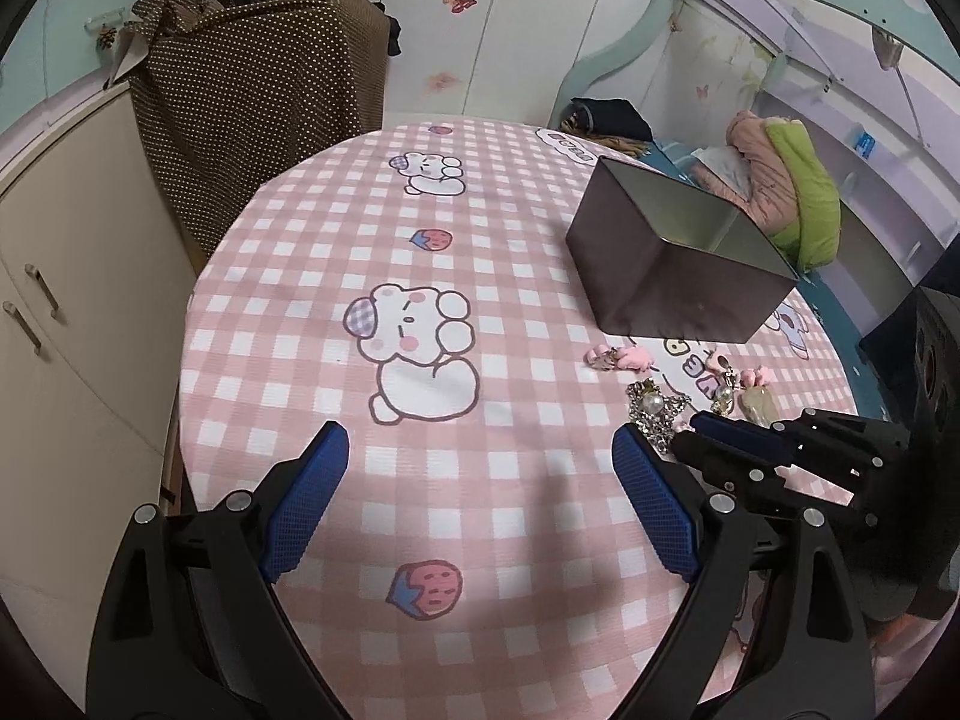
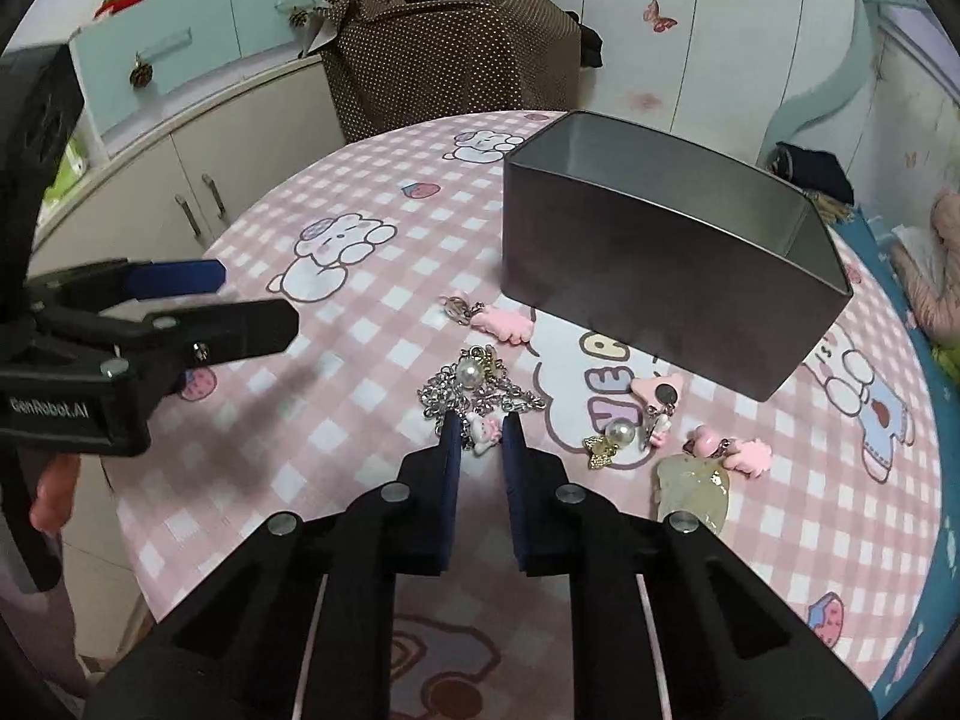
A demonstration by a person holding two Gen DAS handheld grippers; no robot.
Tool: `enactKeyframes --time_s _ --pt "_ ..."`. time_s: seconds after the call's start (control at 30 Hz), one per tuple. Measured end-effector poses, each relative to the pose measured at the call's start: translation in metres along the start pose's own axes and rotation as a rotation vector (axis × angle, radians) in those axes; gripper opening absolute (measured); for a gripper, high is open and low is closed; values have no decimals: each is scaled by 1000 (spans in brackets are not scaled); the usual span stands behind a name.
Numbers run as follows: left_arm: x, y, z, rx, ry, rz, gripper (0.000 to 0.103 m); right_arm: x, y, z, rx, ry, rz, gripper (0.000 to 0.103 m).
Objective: Organize jewelry
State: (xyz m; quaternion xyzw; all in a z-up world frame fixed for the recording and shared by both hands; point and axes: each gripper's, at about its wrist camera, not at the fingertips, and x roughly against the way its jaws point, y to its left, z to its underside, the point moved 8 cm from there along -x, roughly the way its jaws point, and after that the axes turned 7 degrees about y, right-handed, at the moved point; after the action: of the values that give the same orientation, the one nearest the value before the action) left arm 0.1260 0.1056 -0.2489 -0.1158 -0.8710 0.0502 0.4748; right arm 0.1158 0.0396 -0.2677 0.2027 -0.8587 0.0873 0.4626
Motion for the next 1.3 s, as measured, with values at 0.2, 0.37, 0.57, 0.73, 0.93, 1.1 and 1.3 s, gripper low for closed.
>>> enactKeyframes --time_s 0.2,0.37,0.57,0.73,0.93,1.1,1.3 --pt "-7 -7 1 -10 18 10 90 4 -6 -1 -24 -9 -6 13" --pt "-8 -17 -1 -29 17 27 90 23 -20 -11 -64 -62 4 12" --pt "-12 -29 -4 -53 25 44 90 56 -39 -29 -95 -150 30 12" --pt "-16 -39 -6 -73 26 62 89 74 -50 -36 -115 -200 55 12" --pt "-30 -65 -13 -133 43 89 64 82 -74 -33 -164 -215 108 13" --pt "-45 -83 -15 -188 62 99 40 80 -86 -27 -192 -209 119 13" --pt "-56 -92 -16 -236 69 92 17 75 -99 -22 -221 -201 111 13"
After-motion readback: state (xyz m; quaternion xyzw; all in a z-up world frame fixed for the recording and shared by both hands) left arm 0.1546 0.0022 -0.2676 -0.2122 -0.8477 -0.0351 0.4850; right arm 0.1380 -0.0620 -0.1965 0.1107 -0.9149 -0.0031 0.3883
